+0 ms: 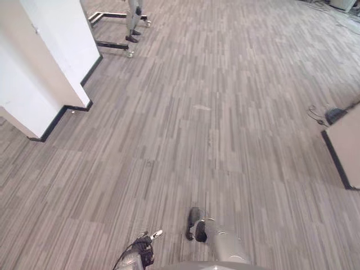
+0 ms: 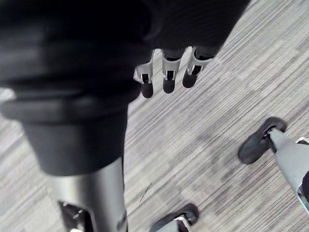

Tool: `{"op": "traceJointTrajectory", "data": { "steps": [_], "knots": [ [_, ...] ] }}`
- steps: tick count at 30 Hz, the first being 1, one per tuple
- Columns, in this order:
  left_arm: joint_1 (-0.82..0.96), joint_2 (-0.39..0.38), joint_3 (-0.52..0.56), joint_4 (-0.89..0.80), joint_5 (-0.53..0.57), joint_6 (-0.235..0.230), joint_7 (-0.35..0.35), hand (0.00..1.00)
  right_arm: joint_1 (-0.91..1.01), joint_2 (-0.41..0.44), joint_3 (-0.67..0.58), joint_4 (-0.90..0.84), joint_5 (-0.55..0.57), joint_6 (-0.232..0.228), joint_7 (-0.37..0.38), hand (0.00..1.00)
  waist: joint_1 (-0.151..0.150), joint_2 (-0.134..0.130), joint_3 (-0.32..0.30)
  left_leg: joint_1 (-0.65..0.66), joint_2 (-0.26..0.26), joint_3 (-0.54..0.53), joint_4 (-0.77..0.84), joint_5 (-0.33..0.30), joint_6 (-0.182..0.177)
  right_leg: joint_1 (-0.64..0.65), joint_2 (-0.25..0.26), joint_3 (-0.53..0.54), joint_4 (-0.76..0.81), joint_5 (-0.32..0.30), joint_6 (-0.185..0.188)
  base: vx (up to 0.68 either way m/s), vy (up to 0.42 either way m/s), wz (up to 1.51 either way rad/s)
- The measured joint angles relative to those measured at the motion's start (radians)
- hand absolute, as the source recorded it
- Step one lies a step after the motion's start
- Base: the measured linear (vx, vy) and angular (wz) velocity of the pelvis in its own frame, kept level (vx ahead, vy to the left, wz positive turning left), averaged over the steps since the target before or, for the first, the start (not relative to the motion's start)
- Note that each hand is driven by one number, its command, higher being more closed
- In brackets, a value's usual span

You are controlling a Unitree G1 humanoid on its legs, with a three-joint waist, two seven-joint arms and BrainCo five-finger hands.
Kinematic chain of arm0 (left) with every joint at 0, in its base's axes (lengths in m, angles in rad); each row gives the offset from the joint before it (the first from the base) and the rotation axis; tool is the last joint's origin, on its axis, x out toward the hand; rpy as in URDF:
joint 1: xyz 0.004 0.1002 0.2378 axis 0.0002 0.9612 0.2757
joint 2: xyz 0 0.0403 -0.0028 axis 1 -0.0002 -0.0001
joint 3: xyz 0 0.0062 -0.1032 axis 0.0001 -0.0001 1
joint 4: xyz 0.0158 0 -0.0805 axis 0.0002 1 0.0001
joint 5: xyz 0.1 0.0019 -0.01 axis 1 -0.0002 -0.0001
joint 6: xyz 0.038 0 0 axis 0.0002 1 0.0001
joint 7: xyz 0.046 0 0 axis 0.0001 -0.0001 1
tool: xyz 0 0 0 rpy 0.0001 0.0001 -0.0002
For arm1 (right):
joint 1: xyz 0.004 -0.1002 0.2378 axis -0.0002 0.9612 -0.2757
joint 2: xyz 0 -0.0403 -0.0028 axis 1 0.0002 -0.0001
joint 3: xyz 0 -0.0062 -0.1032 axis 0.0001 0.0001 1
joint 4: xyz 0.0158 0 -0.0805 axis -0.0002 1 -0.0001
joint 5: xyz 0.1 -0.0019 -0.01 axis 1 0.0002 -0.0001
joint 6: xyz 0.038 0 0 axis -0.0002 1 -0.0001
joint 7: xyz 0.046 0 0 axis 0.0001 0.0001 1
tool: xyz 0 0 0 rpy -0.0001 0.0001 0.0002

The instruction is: Organize washtable

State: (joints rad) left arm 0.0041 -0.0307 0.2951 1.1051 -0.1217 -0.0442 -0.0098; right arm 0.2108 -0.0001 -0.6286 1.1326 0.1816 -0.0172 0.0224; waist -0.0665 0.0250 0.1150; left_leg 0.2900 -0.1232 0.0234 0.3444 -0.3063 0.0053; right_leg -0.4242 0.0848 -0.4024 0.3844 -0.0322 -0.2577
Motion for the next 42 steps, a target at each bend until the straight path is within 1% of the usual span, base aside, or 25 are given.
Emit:
{"op": "traceJointTrajectory", "data": {
  "steps": [1, 2, 3, 6, 9, 10, 11, 12, 13, 14, 15, 16, 17, 18, 21, 24, 27, 29, 31, 33, 34, 36, 38, 40, 42],
  "knots": [
    [-0.001, -0.012, 0.028, -0.005, 0.0, 0.001, -0.001, 0.0, -0.004, -0.024, -0.005, -0.014, 0.001, -0.001, 0.001, 0.0, 0.002, 0.036, -0.005, -0.048, 0.027, 0.021, 0.14, 0.023, -0.018, 0.027, 0.013, -0.006, 0.002, -0.041, -0.009, 0.83, 0.134, 0.22],
    [0.004, -0.021, 0.062, -0.021, -0.001, -0.002, -0.002, 0.0, -0.019, -0.037, 0.017, -0.053, 0.002, -0.002, -0.001, 0.0, 0.017, 0.054, -0.012, -0.185, 0.073, 0.051, 0.426, 0.139, -0.041, 0.078, 0.032, 0.023, -0.018, -0.085, 0.014, 0.85, 0.038, -0.13],
    [0.006, -0.021, 0.069, -0.047, -0.003, -0.005, -0.002, 0.0, -0.048, -0.031, 0.067, -0.073, 0.005, -0.004, -0.001, 0.0, 0.03, 0.036, -0.001, -0.278, 0.124, 0.081, 0.642, 0.185, -0.056, 0.157, 0.039, 0.048, -0.032, -0.117, 0.023, 0.77, -0.071, -0.24],
    [0.029, 0.03, 0.039, -0.069, -0.013, -0.01, -0.002, 0.0, -0.167, -0.052, 0.241, -0.072, 0.035, -0.017, -0.006, 0.0, 0.076, -0.007, 0.025, -0.424, 0.227, 0.09, 0.889, 0.153, -0.035, 0.393, 0.05, 0.155, -0.108, -0.161, 0.053, 0.32, -0.257, -0.72],
    [0.032, 0.064, -0.007, -0.082, -0.021, -0.023, 0.001, 0.0, -0.29, -0.046, 0.307, -0.085, 0.087, -0.041, -0.001, 0.0, 0.113, -0.027, 0.036, -0.641, 0.243, 0.074, 0.719, 0.066, -0.03, 0.551, 0.017, 0.255, -0.221, -0.163, 0.058, 0.03, -0.078, -0.84],
    [0.032, 0.07, -0.034, -0.087, -0.029, -0.037, 0.002, 0.0, -0.314, -0.038, 0.315, -0.091, 0.106, -0.061, -0.001, 0.0, 0.125, -0.031, 0.036, -0.686, 0.22, 0.077, 0.44, 0.072, -0.036, 0.591, -0.018, 0.273, -0.229, -0.178, 0.09, 0.44, 0.136, -0.54],
    [0.034, 0.071, -0.055, -0.085, -0.031, -0.048, 0.008, 0.0, -0.316, -0.036, 0.318, -0.099, 0.113, -0.07, -0.002, 0.0, 0.131, -0.019, 0.036, -0.697, 0.206, 0.062, 0.198, 0.113, -0.056, 0.624, -0.035, 0.301, -0.226, -0.196, 0.119, 0.61, 0.239, -0.61],
    [0.048, 0.066, -0.067, -0.083, -0.028, -0.049, 0.016, 0.0, -0.303, -0.04, 0.318, -0.102, 0.113, -0.067, -0.001, 0.0, 0.135, 0.018, 0.03, -0.692, 0.206, 0.008, -0.06, 0.19, -0.088, 0.674, -0.029, 0.335, -0.232, -0.209, 0.132, 0.28, 0.317, -0.77],
    [0.072, 0.065, -0.063, -0.08, -0.029, -0.05, 0.022, 0.0, -0.273, -0.036, 0.322, -0.101, 0.113, -0.066, -0.001, 0.0, 0.145, 0.034, 0.018, -0.718, 0.215, -0.038, -0.052, 0.222, -0.133, 0.708, -0.028, 0.384, -0.2, -0.249, 0.092, 0.12, 0.284, -0.85],
    [0.078, 0.076, -0.06, -0.069, -0.026, -0.05, 0.026, 0.0, -0.261, -0.028, 0.327, -0.101, 0.113, -0.065, -0.002, 0.0, 0.157, 0.027, 0.005, -0.723, 0.201, -0.025, -0.001, 0.246, -0.126, 0.701, -0.041, 0.404, -0.141, -0.277, 0.113, 0.27, 0.329, -0.89],
    [0.08, 0.103, -0.054, -0.031, -0.027, -0.045, 0.028, 0.0, -0.226, -0.018, 0.344, -0.1, 0.11, -0.06, 0.0, 0.0, 0.157, -0.02, -0.007, -0.702, 0.158, -0.013, 0.031, 0.282, -0.073, 0.636, -0.095, 0.422, 0.053, -0.288, 0.143, 0.5, 0.217, -0.58],
    [0.078, 0.12, -0.057, -0.016, -0.027, -0.043, 0.029, 0.0, -0.211, -0.011, 0.344, -0.099, 0.11, -0.059, 0.0, 0.0, 0.156, -0.049, -0.004, -0.679, 0.141, 0.002, 0.029, 0.286, -0.055, 0.582, -0.124, 0.43, 0.189, -0.265, 0.192, 0.75, 0.249, -0.46],
    [0.074, 0.151, -0.059, -0.004, -0.026, -0.034, 0.031, 0.0, -0.175, 0.002, 0.343, -0.092, 0.103, -0.058, 0.001, 0.0, 0.151, -0.098, 0.005, -0.628, 0.102, 0.034, 0.024, 0.252, -0.013, 0.457, -0.179, 0.447, 0.465, -0.118, 0.325, 0.71, 0.149, -0.17],
    [0.076, 0.165, -0.059, -0.005, -0.026, -0.024, 0.035, 0.0, -0.166, 0.003, 0.337, -0.062, 0.1, -0.056, 0.003, 0.0, 0.127, -0.122, 0.031, -0.534, 0.071, 0.041, 0.01, 0.221, 0.009, 0.333, -0.211, 0.44, 0.745, -0.059, 0.372, 0.62, 0.139, -0.06],
    [0.075, 0.145, -0.061, -0.009, -0.024, -0.017, 0.038, 0.0, -0.13, -0.023, 0.306, -0.064, 0.073, -0.061, 0.022, 0.0, 0.109, -0.077, 0.038, -0.327, 0.076, 0.032, -0.088, 0.198, 0.03, 0.223, -0.207, 0.368, 0.813, -0.121, 0.34, 0.24, 0.053, 0.05],
    [0.03, 0.109, -0.063, -0.015, -0.025, -0.023, 0.037, 0.0, -0.129, -0.022, 0.24, -0.064, 0.072, -0.059, 0.024, 0.0, 0.104, -0.063, 0.032, -0.181, 0.09, 0.005, -0.196, 0.192, 0.023, 0.144, -0.234, 0.327, 0.494, -0.182, 0.317, 0.04, 0.071, 0.29],
    [0.033, 0.06, -0.016, -0.05, -0.025, -0.031, 0.037, 0.0, -0.126, -0.013, 0.183, -0.06, 0.072, -0.048, 0.022, 0.0, 0.107, -0.056, 0.016, -0.12, 0.118, -0.013, -0.192, 0.081, 0.004, 0.156, -0.266, 0.344, 0.036, -0.118, 0.326, 0.13, 0.045, 0.33],
    [0.054, 0.05, 0.032, -0.048, -0.025, -0.03, 0.04, 0.0, -0.115, -0.013, 0.18, -0.059, 0.072, -0.043, 0.022, 0.0, 0.099, -0.057, -0.001, -0.098, 0.139, -0.031, -0.136, -0.011, -0.011, 0.165, -0.268, 0.37, -0.046, -0.083, 0.335, 0.21, -0.166, 0.2],
    [0.098, 0.033, 0.064, -0.047, -0.021, -0.029, 0.041, 0.0, -0.098, -0.018, 0.167, -0.055, 0.073, -0.04, 0.022, 0.0, 0.092, -0.04, -0.05, -0.074, 0.187, -0.05, -0.101, -0.079, -0.039, 0.161, -0.236, 0.342, 0.002, -0.065, 0.345, 0.5, -0.35, 0.44],
    [0.111, 0.014, 0.131, -0.056, -0.024, -0.028, 0.04, 0.0, -0.104, -0.036, 0.187, -0.029, 0.069, -0.036, 0.021, 0.0, 0.078, -0.027, -0.074, -0.21, 0.227, -0.094, 0.23, -0.072, -0.046, 0.186, -0.204, 0.293, 0.044, -0.056, 0.336, 0.44, -0.344, 0.5],
    [0.109, -0.006, 0.157, -0.074, -0.03, -0.029, 0.041, 0.0, -0.105, -0.055, 0.213, -0.033, 0.062, -0.035, 0.021, 0.0, 0.1, -0.004, -0.064, -0.383, 0.263, -0.11, 0.561, 0.101, -0.052, 0.233, -0.17, 0.272, 0.027, -0.091, 0.302, 0.24, -0.324, -0.05],
    [0.102, -0.005, 0.142, -0.073, -0.054, -0.03, 0.039, 0.0, -0.115, -0.068, 0.215, -0.024, 0.064, -0.035, 0.017, 0.0, 0.132, 0.023, -0.04, -0.501, 0.293, -0.076, 0.761, 0.113, -0.045, 0.322, -0.131, 0.278, -0.024, -0.114, 0.265, 0.12, -0.208, -0.27],
    [0.102, 0.01, 0.127, -0.066, -0.058, -0.035, 0.039, 0.0, -0.131, -0.068, 0.205, 0.009, 0.066, -0.036, 0.015, 0.0, 0.131, 0.01, -0.026, -0.553, 0.286, 0.008, 0.703, 0.074, -0.053, 0.427, -0.134, 0.282, -0.087, -0.118, 0.259, -0.05, -0.062, -0.21],
    [0.103, 0.022, 0.112, -0.064, -0.065, -0.045, 0.04, 0.0, -0.145, -0.061, 0.183, 0.016, 0.074, -0.036, 0.012, 0.0, 0.131, 0.003, -0.022, -0.555, 0.258, 0.084, 0.461, 0.058, -0.06, 0.5, -0.145, 0.284, -0.142, -0.125, 0.268, -0.17, -0.01, -0.32],
    [0.102, 0.031, 0.086, -0.053, -0.067, -0.047, 0.041, 0.0, -0.149, -0.058, 0.183, 0.009, 0.074, -0.036, 0.005, 0.0, 0.127, 0.008, -0.019, -0.545, 0.219, 0.104, 0.039, 0.123, -0.056, 0.551, -0.146, 0.282, -0.171, -0.168, 0.281, -0.23, 0.035, -0.23]
  ]
}}
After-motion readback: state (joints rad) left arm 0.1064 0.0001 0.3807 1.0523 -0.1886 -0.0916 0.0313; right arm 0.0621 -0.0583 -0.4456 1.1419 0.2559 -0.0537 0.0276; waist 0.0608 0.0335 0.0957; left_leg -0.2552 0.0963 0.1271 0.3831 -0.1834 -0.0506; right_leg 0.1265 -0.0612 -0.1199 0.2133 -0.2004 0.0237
